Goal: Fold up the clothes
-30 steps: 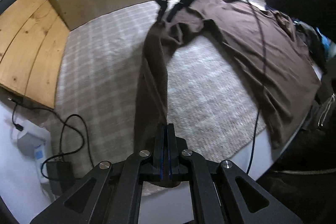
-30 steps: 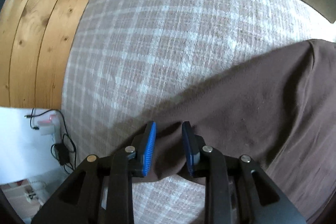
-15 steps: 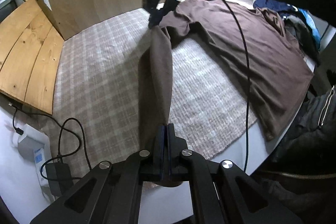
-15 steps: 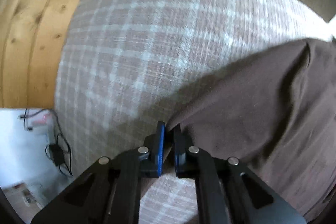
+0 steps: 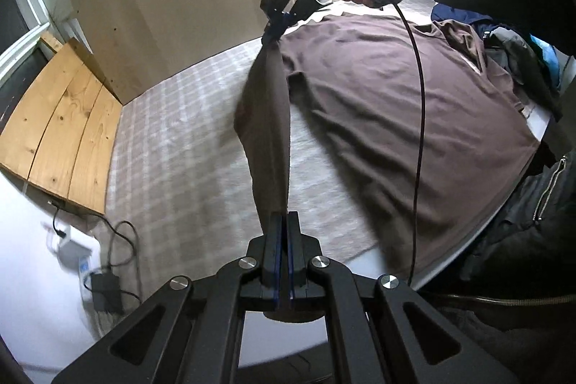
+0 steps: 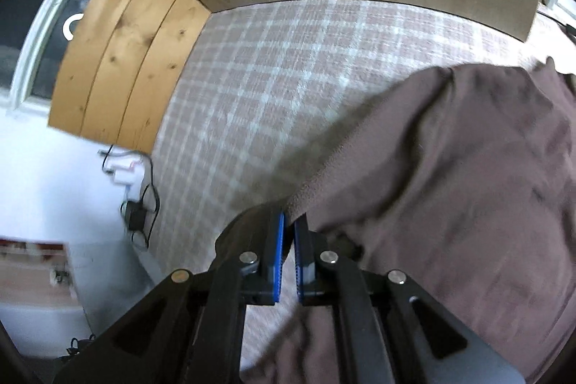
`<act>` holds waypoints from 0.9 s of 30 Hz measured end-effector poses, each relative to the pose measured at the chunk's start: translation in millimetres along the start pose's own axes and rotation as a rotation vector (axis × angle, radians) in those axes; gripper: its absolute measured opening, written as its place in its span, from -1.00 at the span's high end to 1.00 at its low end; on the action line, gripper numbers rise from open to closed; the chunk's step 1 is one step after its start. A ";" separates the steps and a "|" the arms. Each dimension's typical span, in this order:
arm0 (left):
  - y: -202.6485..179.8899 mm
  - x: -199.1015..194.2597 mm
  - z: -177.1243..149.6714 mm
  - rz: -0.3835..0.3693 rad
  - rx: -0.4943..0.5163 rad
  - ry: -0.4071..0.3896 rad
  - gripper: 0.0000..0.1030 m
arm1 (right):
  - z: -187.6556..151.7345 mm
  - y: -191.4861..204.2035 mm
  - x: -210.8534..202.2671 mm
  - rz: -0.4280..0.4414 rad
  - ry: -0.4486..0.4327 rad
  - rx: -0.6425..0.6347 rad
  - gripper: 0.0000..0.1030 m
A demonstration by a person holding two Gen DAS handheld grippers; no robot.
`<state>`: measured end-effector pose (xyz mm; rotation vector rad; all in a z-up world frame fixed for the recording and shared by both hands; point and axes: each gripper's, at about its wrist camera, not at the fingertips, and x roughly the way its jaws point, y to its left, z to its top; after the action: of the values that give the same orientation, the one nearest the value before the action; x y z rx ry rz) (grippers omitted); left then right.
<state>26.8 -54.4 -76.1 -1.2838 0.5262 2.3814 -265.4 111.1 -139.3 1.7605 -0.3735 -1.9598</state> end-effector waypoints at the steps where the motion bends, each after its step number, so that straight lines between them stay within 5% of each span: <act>1: -16.7 0.6 1.0 0.004 0.003 0.007 0.96 | -4.5 -1.5 -0.7 0.005 0.003 -0.015 0.90; 8: -115.1 36.5 0.6 -0.020 0.004 0.082 0.94 | -45.7 -49.7 -15.8 0.012 0.031 -0.058 0.90; 13: -151.7 62.9 -18.7 -0.098 -0.054 0.193 0.86 | -74.0 -81.1 7.8 -0.163 0.073 -0.170 0.86; 17: -125.6 29.5 -47.9 -0.081 -0.239 0.168 0.61 | -81.9 -101.8 -3.2 -0.195 0.071 -0.153 0.74; 21: -86.9 23.2 -65.1 -0.038 -0.429 0.150 0.65 | -80.5 -107.2 -28.9 -0.150 -0.019 -0.173 0.55; 27: -76.7 58.1 -56.2 -0.050 -0.437 0.159 0.61 | -77.2 -92.0 -26.8 -0.094 -0.046 -0.214 0.55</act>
<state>74.9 -7.5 -164.9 -1.6548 0.0074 2.4470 -203.1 211.7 -173.1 1.6258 -0.0931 -2.0244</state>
